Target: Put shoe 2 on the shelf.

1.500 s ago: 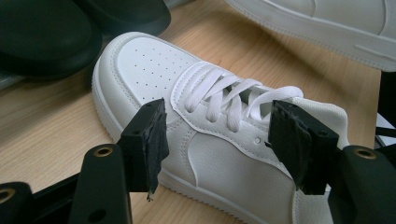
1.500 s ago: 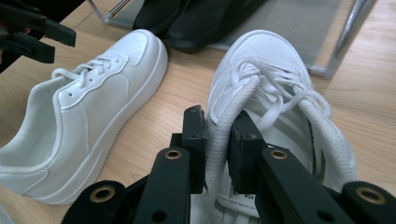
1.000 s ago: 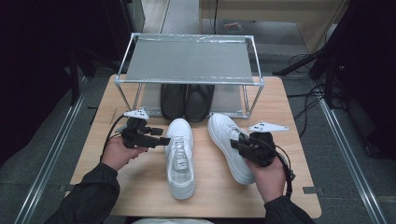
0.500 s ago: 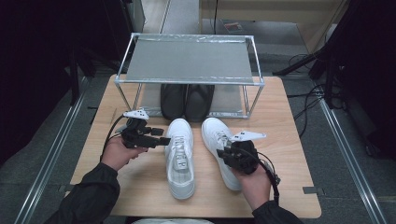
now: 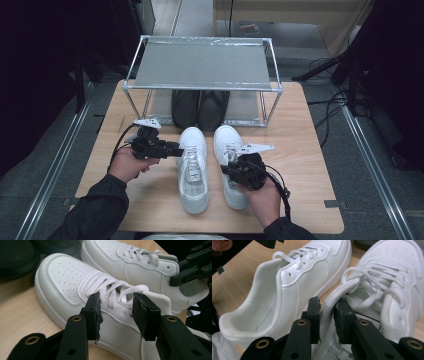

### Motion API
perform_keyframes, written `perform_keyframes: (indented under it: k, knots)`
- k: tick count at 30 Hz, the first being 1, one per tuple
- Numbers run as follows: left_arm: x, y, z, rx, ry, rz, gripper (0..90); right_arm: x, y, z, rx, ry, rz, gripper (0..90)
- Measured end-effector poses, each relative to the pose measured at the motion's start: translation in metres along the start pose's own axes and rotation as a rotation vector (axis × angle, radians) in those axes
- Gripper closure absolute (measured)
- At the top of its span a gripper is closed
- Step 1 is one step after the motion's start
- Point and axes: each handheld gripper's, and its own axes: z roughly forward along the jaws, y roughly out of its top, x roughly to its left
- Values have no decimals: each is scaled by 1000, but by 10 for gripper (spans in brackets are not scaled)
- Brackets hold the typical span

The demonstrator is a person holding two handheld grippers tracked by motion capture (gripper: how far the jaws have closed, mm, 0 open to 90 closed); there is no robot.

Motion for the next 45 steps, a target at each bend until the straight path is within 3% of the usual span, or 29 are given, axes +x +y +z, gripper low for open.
perform_keyframes:
  k: [3,5,9,13,14,17,21,23,27,31,35,37,45]
  knots:
    - [1,0,-1,12,-18,-22,657,-2,1,-1,-1,13,-10,699]
    - [2,0,-2,21,-21,-34,688,-3,2,-8,-26,-5,-37,617]
    - [3,-1,-6,8,-4,-21,773,-10,3,-32,-111,-6,-47,698]
    - [3,-3,-9,-11,5,-13,840,-30,4,-45,-129,-24,-9,766]
    - [2,-4,-11,-19,14,-5,842,-36,3,-46,-130,-49,-8,773]
    - [2,-7,-14,-34,35,0,857,-54,3,-42,-120,-87,-2,837]
    - [4,-12,-13,-32,64,6,883,-77,2,-25,-64,-60,63,900]
    - [5,-14,-10,-35,66,-16,893,-83,2,-15,-35,-51,79,900]
    - [6,-17,0,-6,86,-21,893,-85,7,1,8,-53,70,900]
    - [6,-19,11,23,100,-25,881,-89,9,3,22,-35,97,900]
    - [1,-21,24,64,106,-17,878,-89,11,5,33,-29,88,900]
    - [-3,-21,25,67,127,-6,897,-88,11,5,38,-33,85,900]
    - [-6,-22,27,71,127,-2,899,-87,12,6,41,-29,82,900]
